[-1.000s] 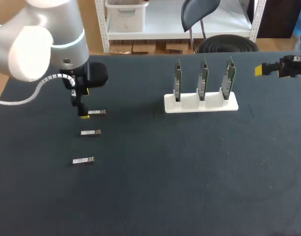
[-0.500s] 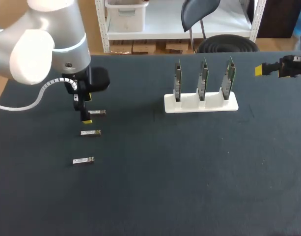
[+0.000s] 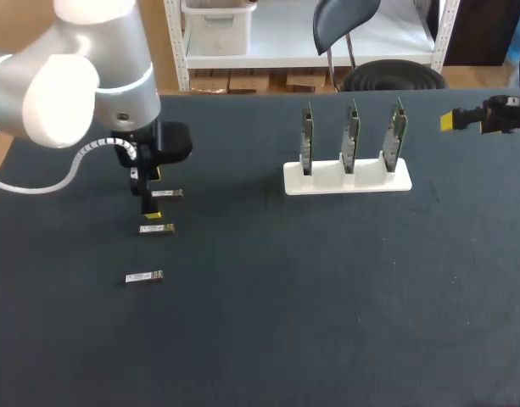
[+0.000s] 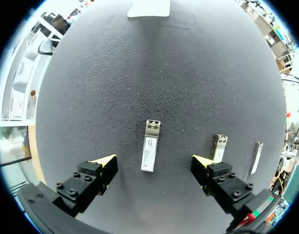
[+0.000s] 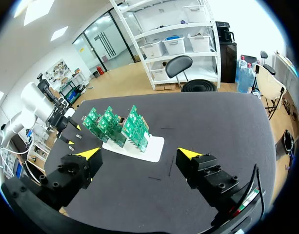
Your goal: Pick up the optical module with the left hand, and insert it into the network port with the right hand.
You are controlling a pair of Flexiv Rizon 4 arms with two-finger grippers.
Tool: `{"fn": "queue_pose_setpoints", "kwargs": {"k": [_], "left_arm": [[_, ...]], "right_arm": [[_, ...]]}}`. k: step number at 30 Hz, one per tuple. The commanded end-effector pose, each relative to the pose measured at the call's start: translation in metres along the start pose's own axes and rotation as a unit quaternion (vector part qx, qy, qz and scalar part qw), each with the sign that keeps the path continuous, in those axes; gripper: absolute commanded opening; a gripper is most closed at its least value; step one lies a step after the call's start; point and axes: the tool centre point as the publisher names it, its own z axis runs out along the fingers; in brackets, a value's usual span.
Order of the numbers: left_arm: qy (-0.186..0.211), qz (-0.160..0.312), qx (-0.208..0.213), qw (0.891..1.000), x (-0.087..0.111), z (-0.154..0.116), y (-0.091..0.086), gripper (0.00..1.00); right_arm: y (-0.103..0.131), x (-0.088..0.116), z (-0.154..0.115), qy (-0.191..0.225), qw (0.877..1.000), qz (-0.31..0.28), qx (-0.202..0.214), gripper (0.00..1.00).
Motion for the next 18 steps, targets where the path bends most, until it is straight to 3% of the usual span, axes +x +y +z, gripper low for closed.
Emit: {"fn": "queue_pose_setpoints", "kwargs": {"k": [1, 8, 9, 11, 13, 18], "left_arm": [[0.001, 0.002, 0.003, 1.0, -0.002, 0.002, 0.002, 1.0], [0.007, -0.006, 0.007, 1.0, 0.0, 0.01, 0.002, 1.0], [0.008, -0.007, 0.009, 1.0, 0.001, 0.011, 0.002, 0.93], [0.01, -0.011, 0.008, 1.0, 0.002, 0.013, 0.003, 0.32], [0.012, -0.013, 0.009, 1.0, 0.003, 0.014, 0.003, 0.0], [0.01, -0.018, 0.009, 1.0, 0.003, 0.014, 0.003, 0.0]], "right_arm": [[0.002, 0.001, -0.001, 0.0, 1.0, 0.001, 0.005, 1.0], [0.002, 0.001, -0.001, 0.0, 1.0, 0.001, 0.005, 1.0], [0.002, 0.001, -0.001, 0.0, 1.0, 0.001, 0.005, 1.0], [0.002, 0.001, -0.001, 0.0, 1.0, 0.001, 0.005, 1.0], [0.002, 0.001, -0.001, 0.0, 1.0, 0.001, 0.005, 1.0], [0.002, 0.001, -0.001, 0.0, 1.0, 0.001, 0.005, 1.0]]}}
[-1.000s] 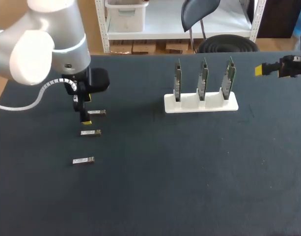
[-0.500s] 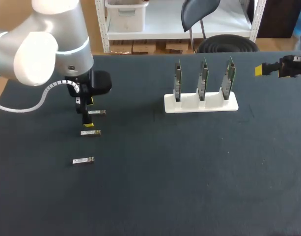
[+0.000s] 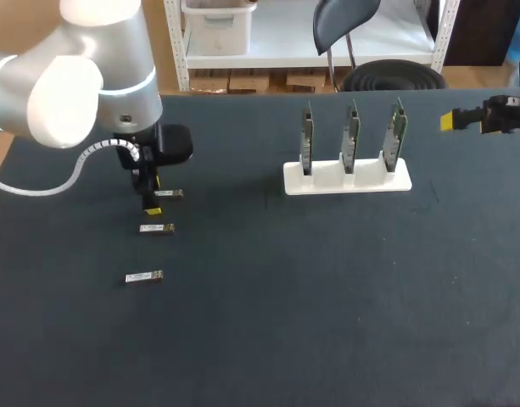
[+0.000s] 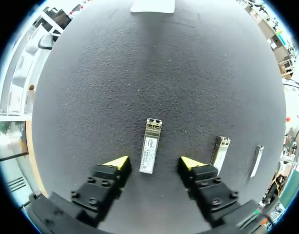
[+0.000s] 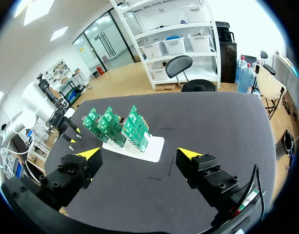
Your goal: Pick up the optical module with the left hand, and insert it into the network port with the right hand.
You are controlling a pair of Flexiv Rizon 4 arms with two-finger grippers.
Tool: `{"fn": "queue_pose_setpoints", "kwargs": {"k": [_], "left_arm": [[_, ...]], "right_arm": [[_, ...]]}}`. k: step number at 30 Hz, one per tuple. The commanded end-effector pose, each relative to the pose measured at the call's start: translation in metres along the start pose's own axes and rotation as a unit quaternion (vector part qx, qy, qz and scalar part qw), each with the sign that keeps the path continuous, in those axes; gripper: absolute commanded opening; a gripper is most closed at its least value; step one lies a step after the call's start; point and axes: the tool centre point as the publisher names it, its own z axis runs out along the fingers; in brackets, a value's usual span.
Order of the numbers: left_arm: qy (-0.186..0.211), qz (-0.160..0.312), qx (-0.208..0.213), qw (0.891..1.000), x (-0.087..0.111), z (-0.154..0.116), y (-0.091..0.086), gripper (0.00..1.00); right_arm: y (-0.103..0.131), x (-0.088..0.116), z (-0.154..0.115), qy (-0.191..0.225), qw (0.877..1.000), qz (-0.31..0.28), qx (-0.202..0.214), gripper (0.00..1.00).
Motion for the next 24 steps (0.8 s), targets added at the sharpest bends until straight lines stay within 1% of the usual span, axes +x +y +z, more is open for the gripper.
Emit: {"fn": "queue_pose_setpoints", "kwargs": {"k": [1, 10, 13, 16, 18, 20, 21, 23, 24], "left_arm": [[0.0, -0.004, 0.003, 1.0, 0.0, 0.007, 0.003, 0.0], [-0.008, -0.015, 0.006, 1.0, -0.001, 0.007, 0.001, 0.0], [-0.018, -0.04, 0.01, 0.999, 0.0, 0.005, 0.001, 0.0], [-0.042, -0.079, 0.012, 0.996, 0.001, -0.001, 0.005, 0.0], [-0.063, -0.108, 0.01, 0.992, 0.001, -0.006, 0.01, 0.0], [-0.097, -0.148, -0.008, 0.984, 0.0, -0.018, 0.018, 0.0], [-0.115, -0.168, -0.013, 0.979, -0.001, -0.024, 0.022, 0.0], [-0.153, -0.21, -0.02, 0.965, -0.003, -0.04, 0.032, 0.0], [-0.167, -0.224, -0.022, 0.96, -0.004, -0.045, 0.036, 0.0]], "right_arm": [[0.002, 0.001, -0.001, 0.0, 1.0, 0.001, 0.005, 1.0], [0.002, 0.001, -0.001, 0.0, 1.0, 0.001, 0.005, 1.0], [0.002, 0.001, -0.001, 0.0, 1.0, 0.001, 0.005, 1.0], [0.002, 0.001, -0.001, 0.0, 1.0, 0.001, 0.005, 1.0], [0.002, 0.001, -0.001, 0.0, 1.0, 0.001, 0.005, 1.0], [0.002, 0.001, -0.001, 0.0, 1.0, 0.001, 0.005, 1.0], [0.002, 0.001, -0.001, 0.0, 1.0, 0.001, 0.005, 1.0], [0.002, 0.001, -0.001, 0.0, 1.0, 0.001, 0.005, 1.0], [0.002, 0.001, -0.001, 0.0, 1.0, 0.001, 0.005, 1.0]]}}
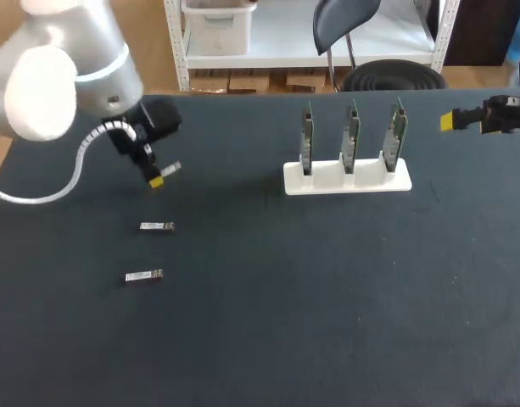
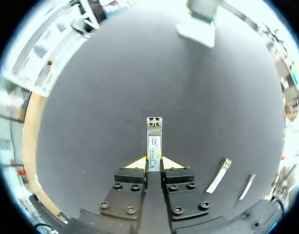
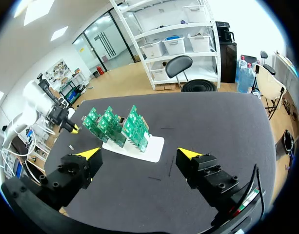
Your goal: Pick up the optical module with the left hand, and insert it into the network port with the right hand.
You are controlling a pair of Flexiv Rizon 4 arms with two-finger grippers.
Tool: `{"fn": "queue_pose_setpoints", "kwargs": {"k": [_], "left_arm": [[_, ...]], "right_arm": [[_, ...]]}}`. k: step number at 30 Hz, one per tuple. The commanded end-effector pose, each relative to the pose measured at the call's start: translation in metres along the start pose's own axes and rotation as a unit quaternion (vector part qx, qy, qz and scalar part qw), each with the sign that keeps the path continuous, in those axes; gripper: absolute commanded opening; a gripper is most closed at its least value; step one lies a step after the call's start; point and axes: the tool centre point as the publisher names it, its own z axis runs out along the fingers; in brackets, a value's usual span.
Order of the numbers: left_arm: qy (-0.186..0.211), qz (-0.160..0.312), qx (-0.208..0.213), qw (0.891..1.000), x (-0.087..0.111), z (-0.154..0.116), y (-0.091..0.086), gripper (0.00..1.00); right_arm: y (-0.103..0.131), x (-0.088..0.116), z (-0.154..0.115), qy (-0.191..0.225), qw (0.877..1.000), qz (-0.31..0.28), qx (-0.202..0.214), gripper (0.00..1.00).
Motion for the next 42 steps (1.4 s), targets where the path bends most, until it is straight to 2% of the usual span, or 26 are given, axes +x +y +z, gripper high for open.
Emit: {"fn": "queue_pose_setpoints", "kwargs": {"k": [1, 5, 9, 14, 19, 26, 29, 36, 38, 42], "left_arm": [[-0.108, -0.099, -0.011, 0.989, -0.003, -0.032, 0.013, 0.0], [-0.187, -0.156, -0.026, 0.969, -0.021, -0.063, 0.025, 0.0], [-0.278, -0.176, -0.039, 0.943, -0.04, -0.096, 0.028, 0.0], [-0.375, -0.164, -0.037, 0.912, -0.065, -0.135, 0.021, 0.0], [-0.448, -0.13, -0.029, 0.884, -0.089, -0.163, 0.007, 0.0], [-0.509, -0.098, -0.006, 0.855, -0.122, -0.179, -0.009, 0.0], [-0.524, -0.083, 0.004, 0.847, -0.136, -0.184, -0.016, 0.0], [-0.543, -0.027, 0.027, 0.839, -0.168, -0.185, -0.037, 0.0], [-0.544, -0.006, 0.021, 0.839, -0.177, -0.182, -0.045, 0.0], [-0.548, 0.009, 0.032, 0.836, -0.191, -0.177, -0.056, 0.0]], "right_arm": [[0.002, 0.001, -0.001, 0.0, 1.0, 0.001, 0.005, 1.0], [0.002, 0.001, -0.001, 0.0, 1.0, 0.001, 0.005, 1.0], [0.002, 0.001, -0.001, 0.0, 1.0, 0.001, 0.005, 1.0], [0.002, 0.001, -0.001, 0.0, 1.0, 0.001, 0.005, 1.0], [0.002, 0.001, -0.001, 0.0, 1.0, 0.001, 0.005, 1.0], [0.002, 0.001, -0.001, 0.0, 1.0, 0.001, 0.005, 1.0], [0.002, 0.001, -0.001, 0.0, 1.0, 0.001, 0.005, 1.0], [0.002, 0.001, -0.001, 0.0, 1.0, 0.001, 0.005, 1.0], [0.002, 0.001, -0.001, 0.0, 1.0, 0.001, 0.005, 1.0], [0.002, 0.001, -0.001, 0.0, 1.0, 0.001, 0.005, 1.0]]}}
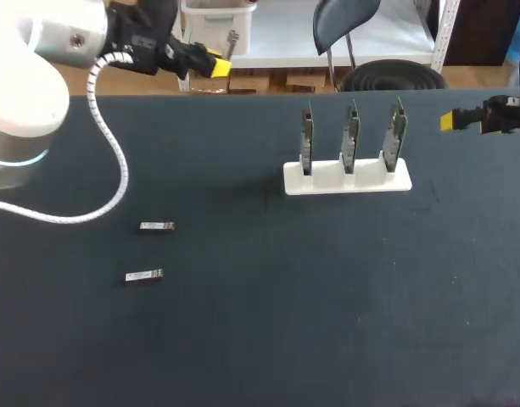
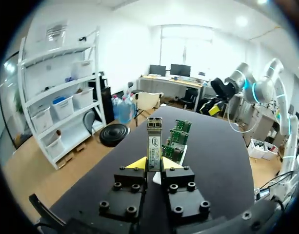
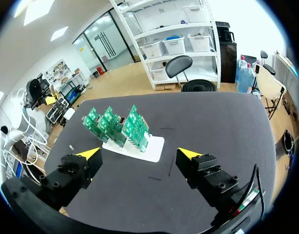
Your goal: Pick up the optical module with the left hand, and insert it into the network port with the right hand.
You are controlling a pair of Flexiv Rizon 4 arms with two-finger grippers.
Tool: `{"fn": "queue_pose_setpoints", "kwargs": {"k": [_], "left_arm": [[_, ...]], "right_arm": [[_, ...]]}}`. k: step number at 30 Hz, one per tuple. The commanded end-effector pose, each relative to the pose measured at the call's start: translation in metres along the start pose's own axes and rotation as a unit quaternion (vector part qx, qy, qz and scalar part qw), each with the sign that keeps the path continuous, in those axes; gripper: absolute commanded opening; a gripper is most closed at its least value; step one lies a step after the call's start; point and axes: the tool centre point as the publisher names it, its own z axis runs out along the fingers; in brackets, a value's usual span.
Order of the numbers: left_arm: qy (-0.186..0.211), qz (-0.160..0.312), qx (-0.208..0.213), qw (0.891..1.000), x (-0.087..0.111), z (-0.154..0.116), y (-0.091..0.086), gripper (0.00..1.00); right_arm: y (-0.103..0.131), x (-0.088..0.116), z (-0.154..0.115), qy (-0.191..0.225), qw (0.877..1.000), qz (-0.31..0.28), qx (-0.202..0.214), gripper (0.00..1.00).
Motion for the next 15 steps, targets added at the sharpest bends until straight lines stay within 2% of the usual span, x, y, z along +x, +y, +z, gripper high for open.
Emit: {"fn": "queue_pose_setpoints", "kwargs": {"k": [1, 15], "left_arm": [[-0.139, 0.01, 0.014, 0.99, -0.003, 0.019, -0.003, 0.0], [-0.15, 0.047, 0.094, 0.983, -0.022, 0.07, -0.027, 0.0]], "right_arm": [[0.002, 0.001, -0.001, 0.0, 1.0, 0.001, 0.005, 1.0], [0.002, 0.001, -0.001, 0.0, 1.0, 0.001, 0.005, 1.0]]}}
